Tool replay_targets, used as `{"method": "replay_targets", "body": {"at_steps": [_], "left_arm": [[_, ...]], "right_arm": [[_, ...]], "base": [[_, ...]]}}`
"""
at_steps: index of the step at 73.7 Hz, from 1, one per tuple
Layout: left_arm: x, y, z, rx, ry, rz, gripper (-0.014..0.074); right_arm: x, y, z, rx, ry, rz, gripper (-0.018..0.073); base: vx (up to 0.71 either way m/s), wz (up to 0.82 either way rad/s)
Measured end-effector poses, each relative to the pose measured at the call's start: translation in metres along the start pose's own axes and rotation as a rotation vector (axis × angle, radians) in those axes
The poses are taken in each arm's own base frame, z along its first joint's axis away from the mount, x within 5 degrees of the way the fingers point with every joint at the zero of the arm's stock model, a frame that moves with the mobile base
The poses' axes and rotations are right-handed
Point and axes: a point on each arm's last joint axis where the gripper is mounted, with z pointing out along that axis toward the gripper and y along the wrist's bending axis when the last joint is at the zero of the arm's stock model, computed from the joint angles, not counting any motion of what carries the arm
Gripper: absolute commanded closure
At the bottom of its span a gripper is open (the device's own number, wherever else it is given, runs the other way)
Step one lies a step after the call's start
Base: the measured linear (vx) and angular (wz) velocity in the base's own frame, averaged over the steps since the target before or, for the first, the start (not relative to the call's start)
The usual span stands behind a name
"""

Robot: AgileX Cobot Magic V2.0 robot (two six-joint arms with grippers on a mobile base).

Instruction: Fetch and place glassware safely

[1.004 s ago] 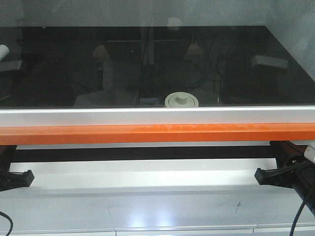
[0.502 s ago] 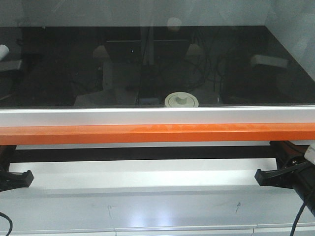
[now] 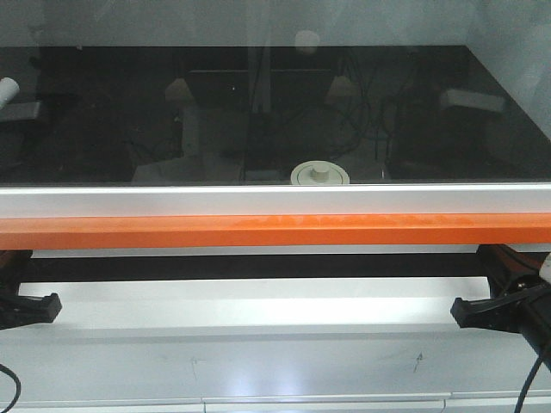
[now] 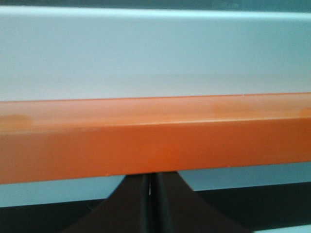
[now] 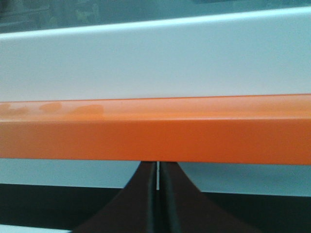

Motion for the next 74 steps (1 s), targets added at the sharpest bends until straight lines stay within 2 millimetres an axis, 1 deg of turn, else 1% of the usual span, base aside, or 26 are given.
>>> {"method": "replay_targets", "body": {"at_steps": [23,50,74], "left_arm": [[-0.006,-0.001,0.001,0.008,0.015,0.014,0.0603],[-0.016,-0.002,-0.001,0.012,-0.032,0.016,0.0603],[-0.029,-0.006,0.002,0.049,-0.066,0.036,0.0603]], "right_arm": [[-0.011,0.0,-0.002,0.014,0.056,-0.002,0.056],[-0.019,0.001,-0.002,0.009,-0.007,-0.008,0.056],[-0.028,0.001,-0.003,0.009,-0.065,-0.005,0.056]], "base": [[-0.01,0.02],[0.0,0.0],[0.0,0.01]]}}
